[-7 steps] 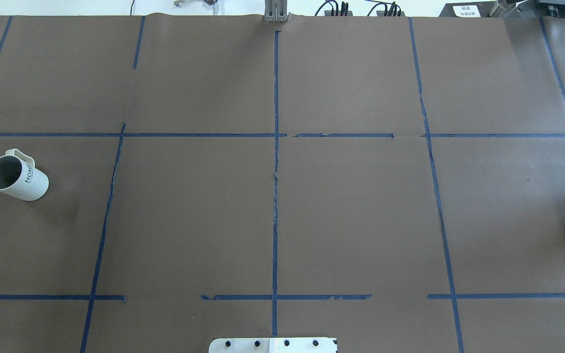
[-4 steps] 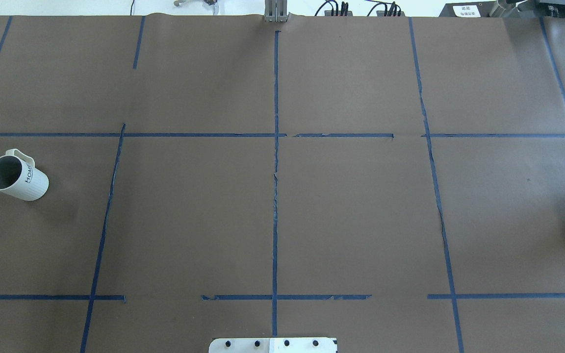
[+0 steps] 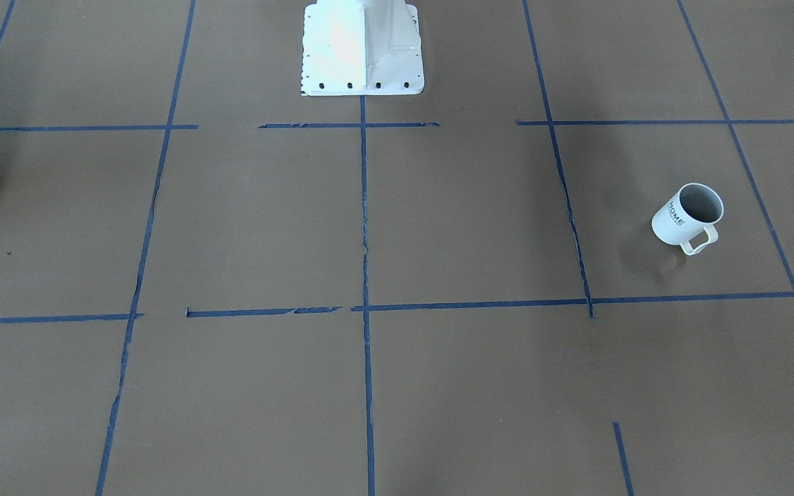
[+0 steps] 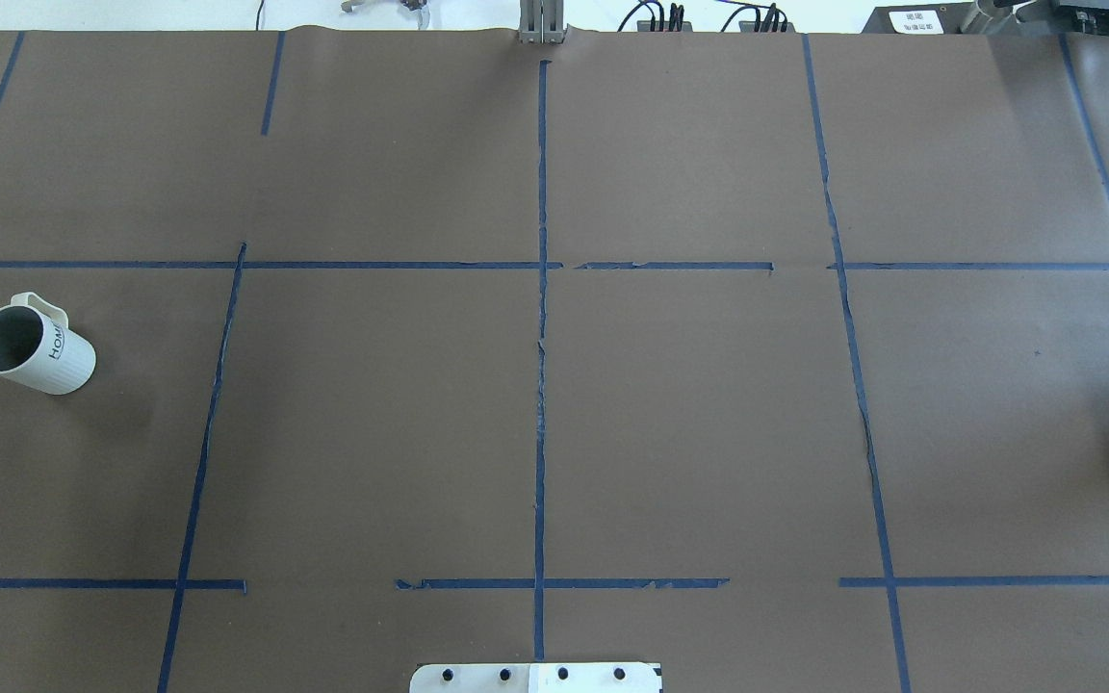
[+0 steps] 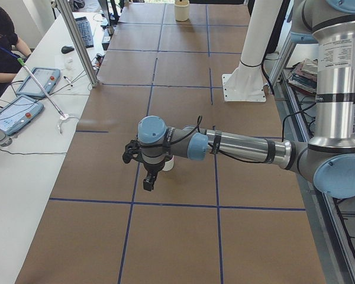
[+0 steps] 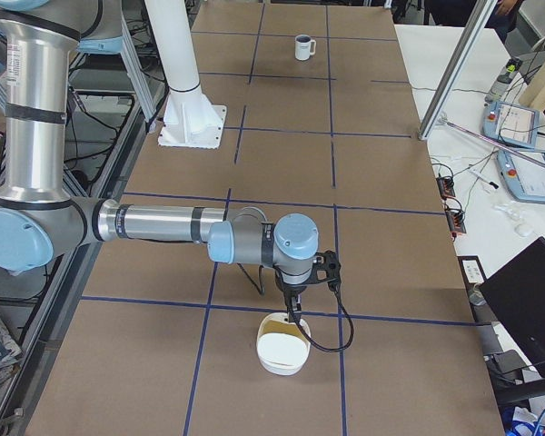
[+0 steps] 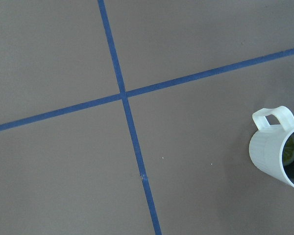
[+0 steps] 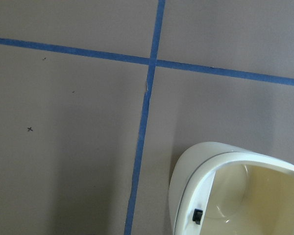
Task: Left arm hands cup to right arm to dump lemon
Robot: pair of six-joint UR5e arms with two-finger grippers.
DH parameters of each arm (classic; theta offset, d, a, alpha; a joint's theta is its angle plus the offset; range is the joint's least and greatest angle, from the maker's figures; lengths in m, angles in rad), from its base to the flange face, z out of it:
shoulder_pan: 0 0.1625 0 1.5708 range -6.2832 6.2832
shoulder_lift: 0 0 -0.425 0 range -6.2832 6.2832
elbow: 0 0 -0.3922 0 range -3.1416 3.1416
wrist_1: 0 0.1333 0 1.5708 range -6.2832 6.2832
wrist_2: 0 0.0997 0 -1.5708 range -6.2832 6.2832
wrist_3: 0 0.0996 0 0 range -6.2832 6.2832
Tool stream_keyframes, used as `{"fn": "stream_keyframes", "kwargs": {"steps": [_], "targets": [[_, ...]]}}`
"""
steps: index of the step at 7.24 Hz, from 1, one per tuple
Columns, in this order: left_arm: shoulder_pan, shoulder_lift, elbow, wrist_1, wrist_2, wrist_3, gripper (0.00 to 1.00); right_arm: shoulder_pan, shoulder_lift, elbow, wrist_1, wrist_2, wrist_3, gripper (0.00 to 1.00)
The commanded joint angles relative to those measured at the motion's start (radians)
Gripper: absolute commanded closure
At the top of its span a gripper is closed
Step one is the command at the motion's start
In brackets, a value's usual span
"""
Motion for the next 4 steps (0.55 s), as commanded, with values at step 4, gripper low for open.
{"fn": "stream_keyframes", "kwargs": {"steps": [4], "targets": [[0.291,0.086,-0.009,-0.329,0.110,-0.554,0.00,0.000,-0.002,0.000,0.000,-0.001,0.000,0.00]]}}
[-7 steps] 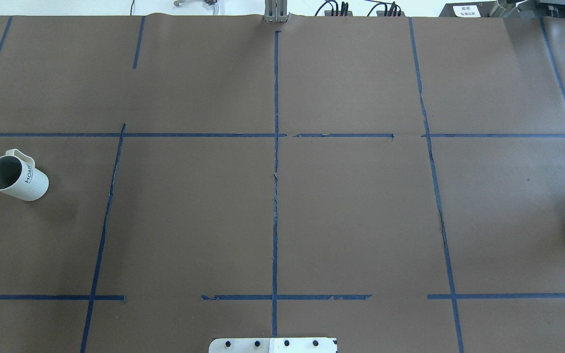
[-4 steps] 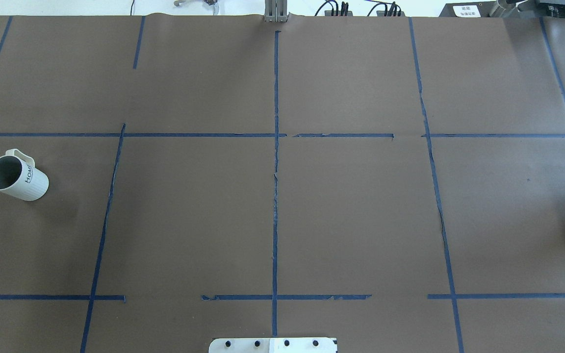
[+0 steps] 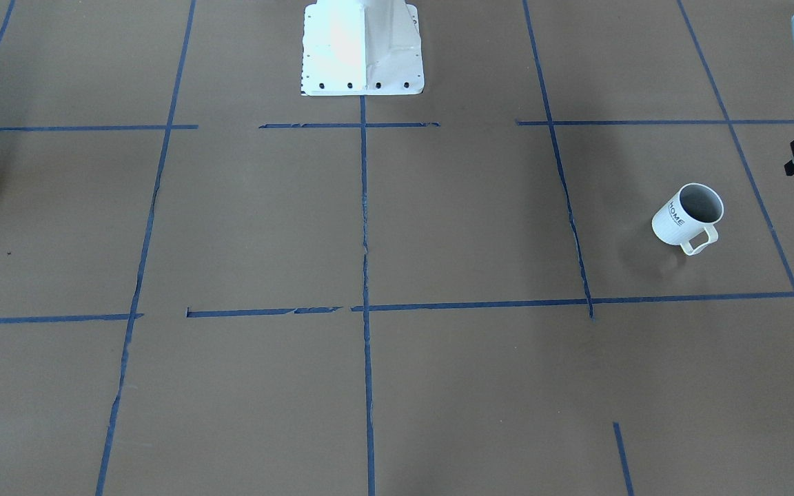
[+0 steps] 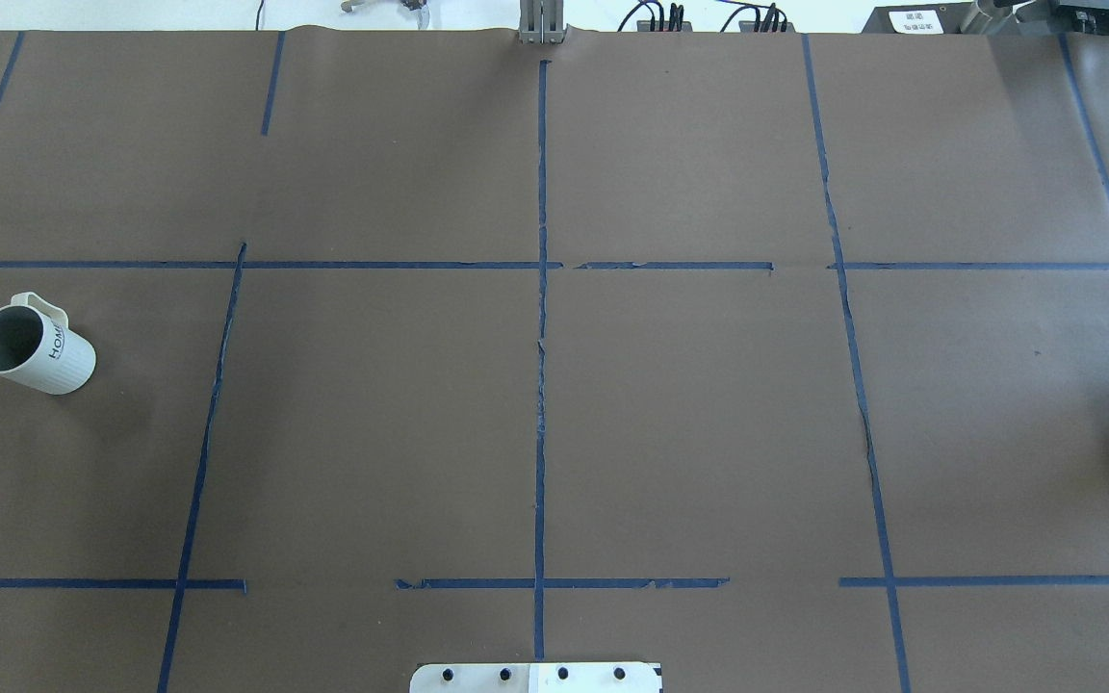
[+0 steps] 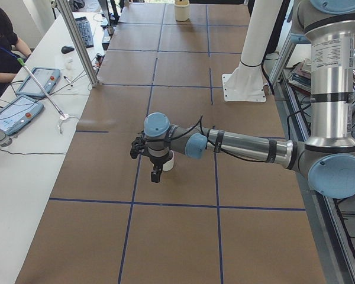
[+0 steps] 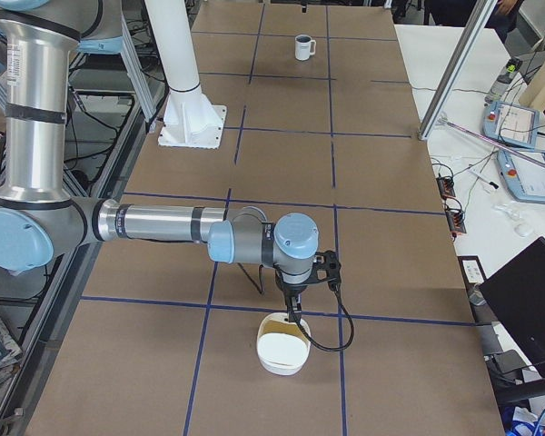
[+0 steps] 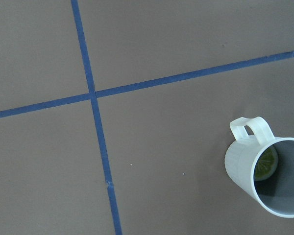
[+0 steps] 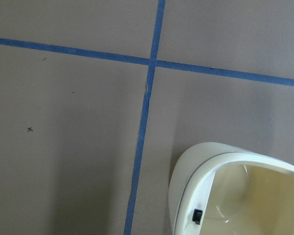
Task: Left arm hands cup to right arm to dump lemon
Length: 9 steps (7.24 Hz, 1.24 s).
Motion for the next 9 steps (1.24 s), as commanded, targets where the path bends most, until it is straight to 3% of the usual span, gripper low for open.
{"fn": "stream_keyframes", "kwargs": {"steps": [1,3,9], "targets": [[0.159,0.034,0.023,-0.213,0.077,-0.326,0.00,0.000,0.000,0.000,0.000,0.000,0.000,0.00],[0.211,0.031,0.029,-0.243,0.087,-0.405,0.00,0.000,-0.001,-0.001,0.000,0.000,0.000,0.00],[0.212,-0.015,0.083,-0.243,0.082,-0.464,0.03,0.000,0.000,-0.003,0.000,-0.002,0.000,0.00]]}}
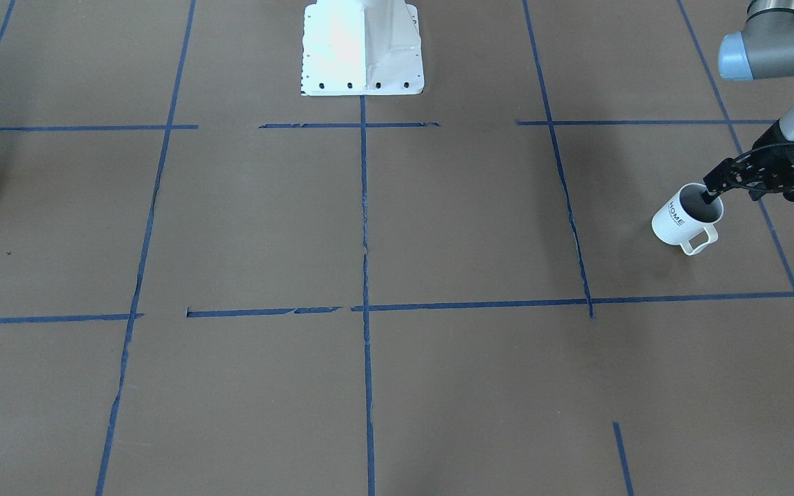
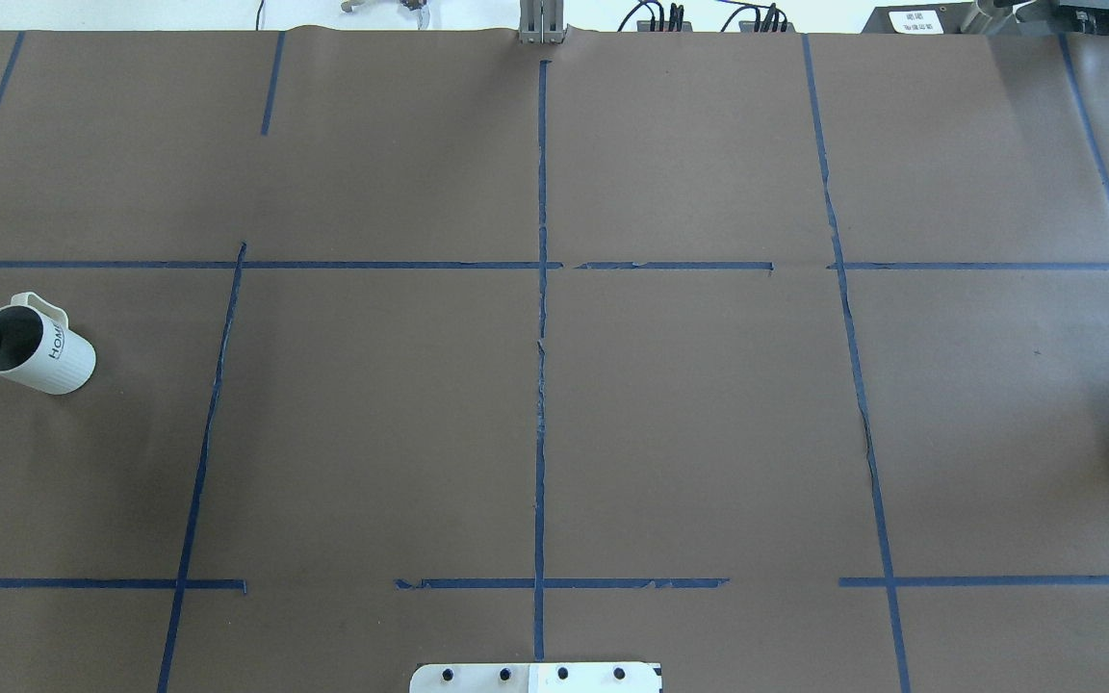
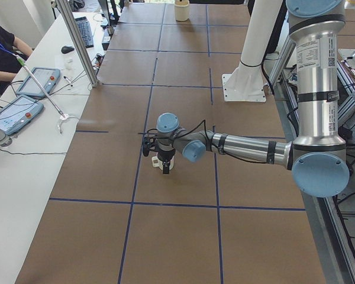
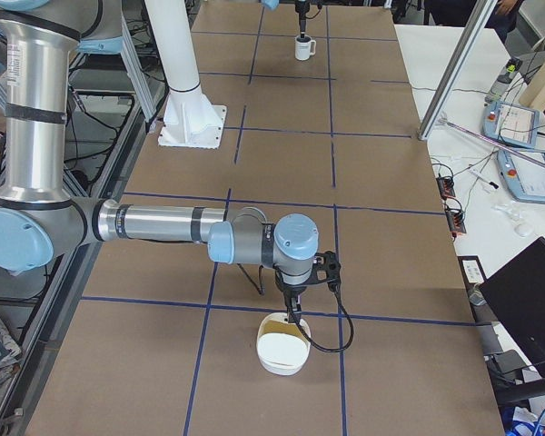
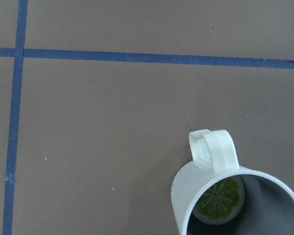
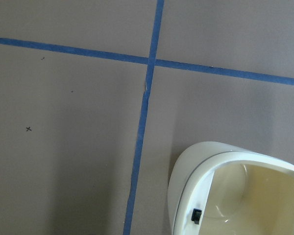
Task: Left arm hands cup to right arm to dump lemon
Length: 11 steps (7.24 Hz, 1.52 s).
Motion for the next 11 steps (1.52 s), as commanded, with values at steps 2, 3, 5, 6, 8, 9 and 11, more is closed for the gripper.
{"fn": "stream_keyframes", "kwargs": {"steps": [2,3,5,6,8,9,11], "targets": [[0.001,-0.007,0.011,0.000,0.000,0.007,0.16,0.000,-0.002,0.000,0.000,-0.001,-0.002,0.00],[0.001,-0.009,0.008,-0.001,-0.003,0.004,0.24,0.000,0.000,0.000,0.000,-0.001,-0.002,0.00],[0.001,-0.016,0.006,-0.001,-0.006,0.001,0.43,0.000,-0.002,0.000,0.000,-0.001,-0.002,0.00],[0.001,-0.022,0.006,0.000,-0.006,0.001,0.45,0.000,-0.002,0.000,0.000,-0.001,-0.002,0.00],[0.001,-0.024,0.006,0.000,-0.008,0.001,0.51,0.000,-0.002,0.000,0.000,-0.001,-0.002,0.00],[0.001,-0.024,0.006,0.000,-0.008,0.002,0.57,0.000,-0.002,0.000,0.000,-0.001,-0.002,0.00],[0.017,-0.024,0.007,0.000,-0.006,0.005,0.57,0.000,-0.002,0.000,0.000,-0.001,-0.002,0.00]]}}
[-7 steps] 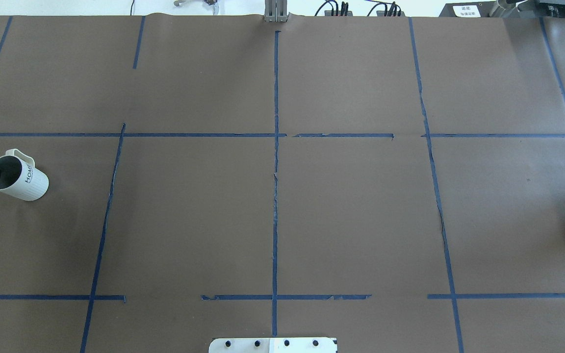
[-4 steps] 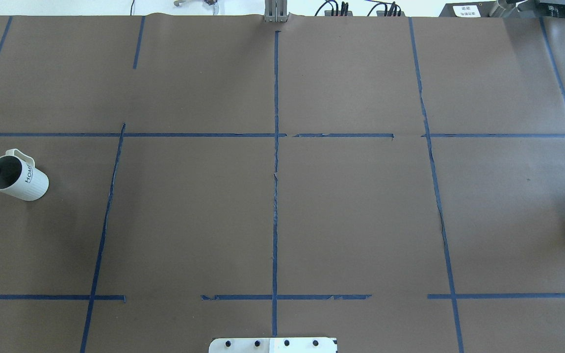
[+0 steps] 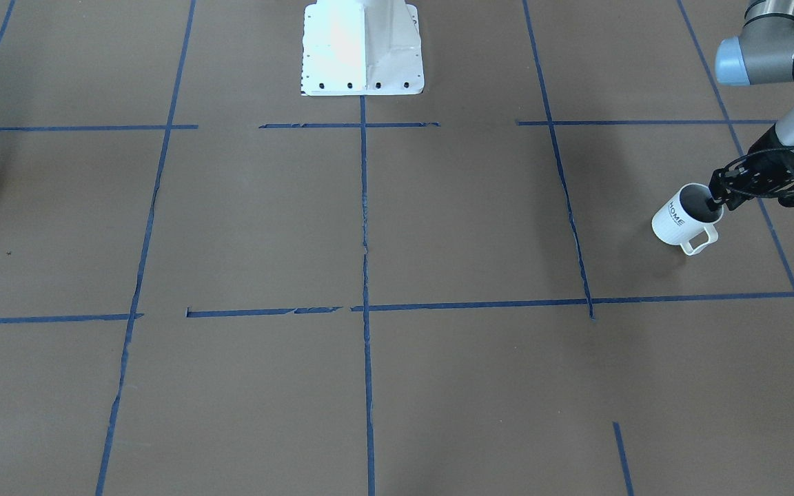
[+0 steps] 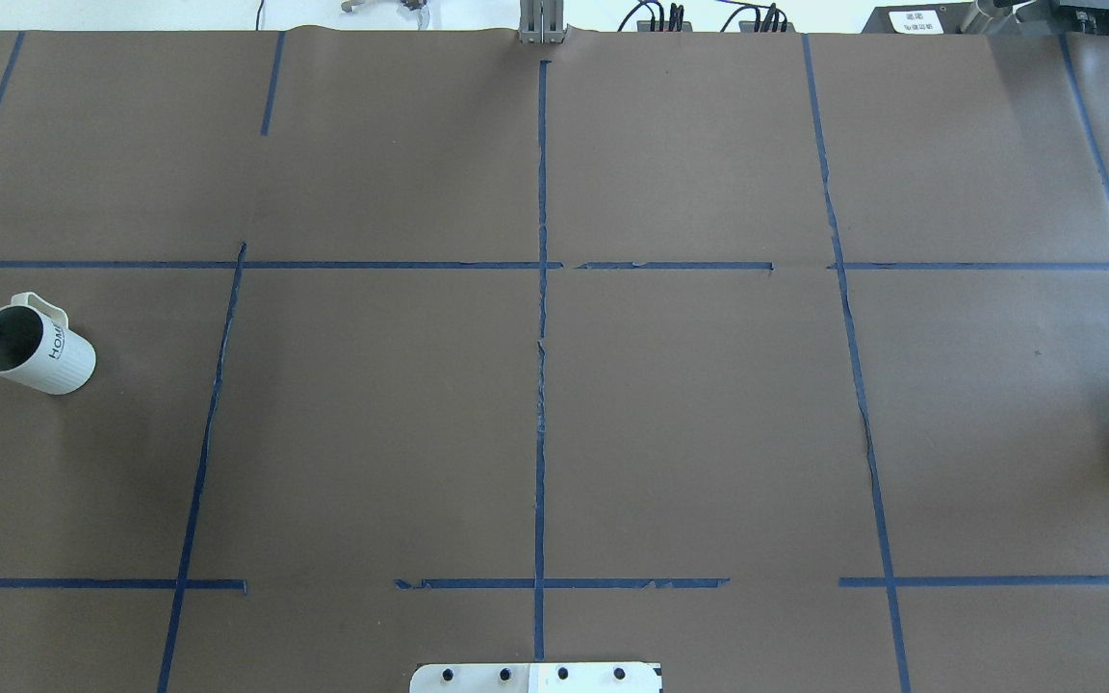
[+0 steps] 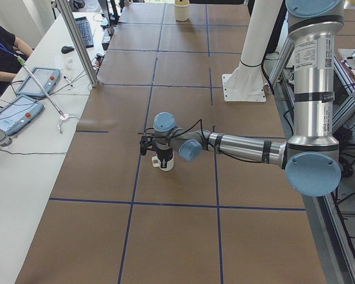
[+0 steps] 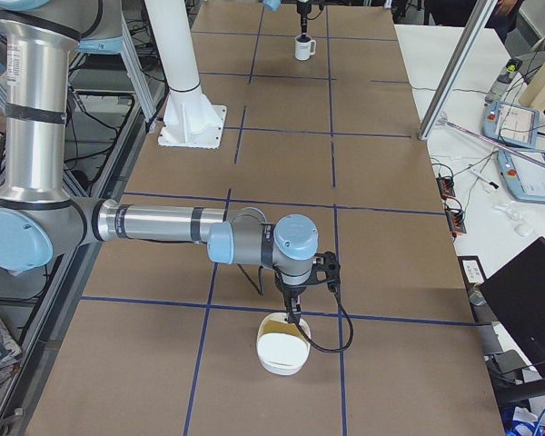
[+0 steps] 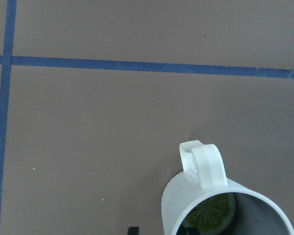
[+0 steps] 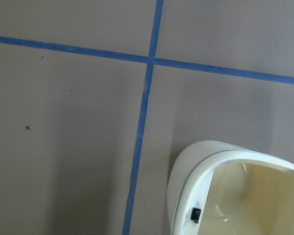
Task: Left arm hands cup to right arm to dump lemon
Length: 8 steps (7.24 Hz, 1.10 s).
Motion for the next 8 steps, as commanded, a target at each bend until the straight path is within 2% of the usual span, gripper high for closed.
{"fn": "stream_keyframes", "kwargs": {"steps": [1,2,4,7,8], "targets": [[0.016,-0.002,0.001,-0.001,0.001,0.002,0.57,0.000,0.000,0.000,0.000,0.000,0.000,0.00],[0.020,0.000,0.003,0.001,0.001,0.002,0.57,0.000,0.000,0.000,0.000,0.000,0.000,0.00],[0.019,0.000,0.001,-0.001,0.000,0.003,1.00,0.000,0.000,0.000,0.000,0.000,0.000,0.00],[0.001,0.020,-0.051,0.037,-0.003,0.003,1.00,0.000,0.002,0.005,0.003,0.003,-0.008,0.00],[-0.021,0.003,-0.099,0.117,-0.034,0.002,1.00,0.000,0.003,0.015,0.011,0.005,-0.003,0.00]]}}
